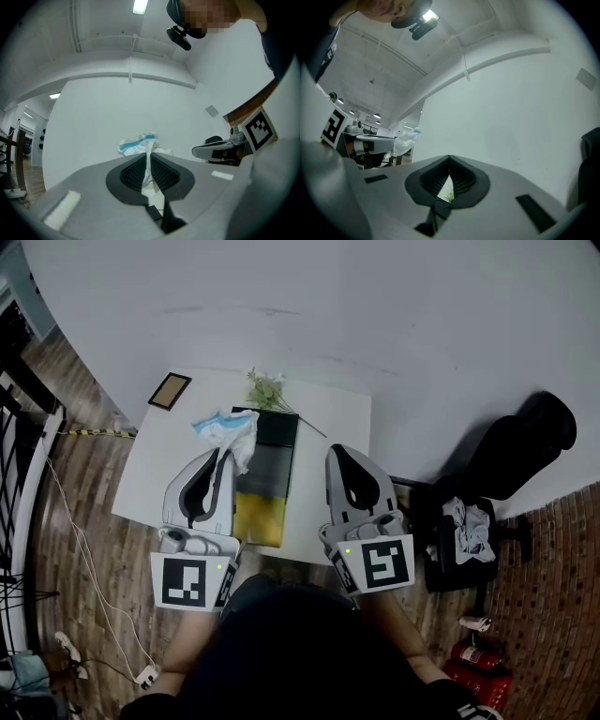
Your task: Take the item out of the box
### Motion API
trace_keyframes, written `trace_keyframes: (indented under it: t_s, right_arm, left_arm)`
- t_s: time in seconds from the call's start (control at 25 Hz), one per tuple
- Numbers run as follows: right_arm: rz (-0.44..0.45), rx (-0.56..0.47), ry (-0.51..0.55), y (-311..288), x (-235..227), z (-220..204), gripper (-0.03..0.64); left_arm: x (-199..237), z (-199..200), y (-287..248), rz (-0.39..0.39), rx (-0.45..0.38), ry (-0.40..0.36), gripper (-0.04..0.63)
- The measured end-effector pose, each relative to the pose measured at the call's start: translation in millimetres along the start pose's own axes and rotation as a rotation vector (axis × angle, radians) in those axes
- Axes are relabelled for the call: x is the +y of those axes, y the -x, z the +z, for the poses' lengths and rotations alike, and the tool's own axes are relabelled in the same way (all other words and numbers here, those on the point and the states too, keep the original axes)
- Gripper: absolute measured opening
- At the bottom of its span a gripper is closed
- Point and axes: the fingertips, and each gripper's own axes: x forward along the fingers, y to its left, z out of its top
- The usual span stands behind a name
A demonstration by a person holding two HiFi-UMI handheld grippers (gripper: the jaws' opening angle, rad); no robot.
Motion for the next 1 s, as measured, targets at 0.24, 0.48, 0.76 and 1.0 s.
trace_keyframes:
  t_s: [0.24, 0.48, 0.76, 1.0]
  right_arm:
    - [0.037, -0.003, -0.007, 3.8, 0.7, -6.6, 0.011]
    - [0.055, -0.005, -0.012, 4.4, 0.7, -6.6, 0.011]
    - [0.055, 0.001, 0.004, 11.1, 3.1, -7.8, 0.011]
    - [0.056, 0.008, 0.007, 13.6, 5.9, -8.6, 0.011]
  left_arm:
    - [-7.8, -5.5, 6.8, 0.03, 0.007, -0.001, 0.034]
    - [-7.6, -3.6, 9.0, 0.051, 0.014, -0.013, 0.034]
    - [-12.0, -5.9, 13.6, 0.051, 0.024, -0.008, 0.034]
    - [-11.0, -7.6, 18.3, 0.051, 0.035, -0.005, 0.034]
